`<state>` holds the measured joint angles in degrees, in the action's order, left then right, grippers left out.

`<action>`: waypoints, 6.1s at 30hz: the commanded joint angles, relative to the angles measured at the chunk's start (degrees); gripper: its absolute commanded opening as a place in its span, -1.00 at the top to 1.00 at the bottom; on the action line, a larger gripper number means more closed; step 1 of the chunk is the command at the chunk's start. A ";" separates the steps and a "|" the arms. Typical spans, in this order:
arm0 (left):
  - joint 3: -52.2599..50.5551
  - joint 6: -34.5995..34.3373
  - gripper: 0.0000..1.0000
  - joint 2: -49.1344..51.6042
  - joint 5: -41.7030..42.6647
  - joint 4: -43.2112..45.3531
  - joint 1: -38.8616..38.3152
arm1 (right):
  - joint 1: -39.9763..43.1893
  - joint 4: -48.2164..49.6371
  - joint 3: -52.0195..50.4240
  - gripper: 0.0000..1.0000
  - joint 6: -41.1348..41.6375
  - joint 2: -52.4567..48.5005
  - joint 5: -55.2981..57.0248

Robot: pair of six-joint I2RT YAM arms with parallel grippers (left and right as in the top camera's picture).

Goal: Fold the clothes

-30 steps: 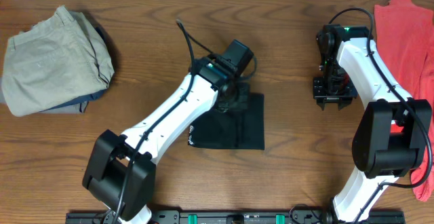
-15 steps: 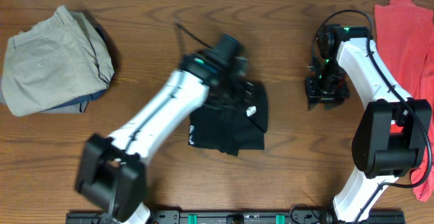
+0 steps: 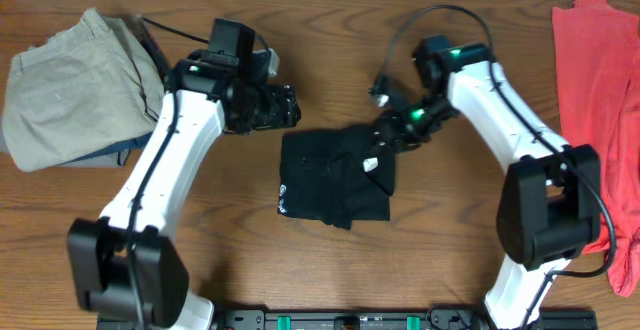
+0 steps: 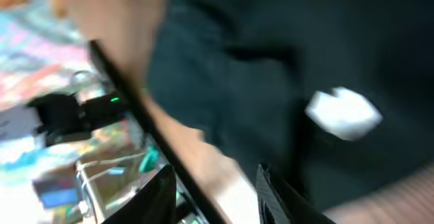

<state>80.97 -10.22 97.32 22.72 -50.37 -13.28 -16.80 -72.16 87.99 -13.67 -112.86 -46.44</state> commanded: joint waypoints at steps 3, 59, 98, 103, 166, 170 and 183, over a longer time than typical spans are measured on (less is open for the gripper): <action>-0.98 8.15 -0.45 6.54 -0.26 1.03 -1.14 | -6.49 2.75 -2.86 0.35 0.11 1.18 -7.02; 0.31 18.82 -0.96 19.08 14.45 0.66 -4.48 | 4.15 1.60 -4.79 -0.14 13.35 2.82 19.45; 0.96 8.41 0.88 1.62 -26.60 6.34 8.94 | 17.11 -3.72 -4.79 -0.08 13.33 2.82 32.65; 0.98 10.51 0.87 -3.93 -30.56 11.63 14.27 | 17.27 -3.74 -4.79 -0.09 13.35 2.82 32.74; 0.98 2.84 -0.96 -7.93 -15.47 -19.96 12.83 | 25.77 -4.37 -4.74 -0.98 13.81 4.11 25.29; -0.81 2.84 -0.96 -16.15 -15.85 -20.87 12.83 | 26.23 -5.40 -5.75 -0.99 13.81 8.83 27.12; -17.18 3.98 -0.96 -63.25 -17.40 -1.68 12.83 | 24.72 15.06 -27.34 -0.98 18.99 50.58 33.75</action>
<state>68.51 -7.22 41.65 6.96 -54.54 -0.54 8.75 -59.29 65.65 3.95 -70.32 -14.39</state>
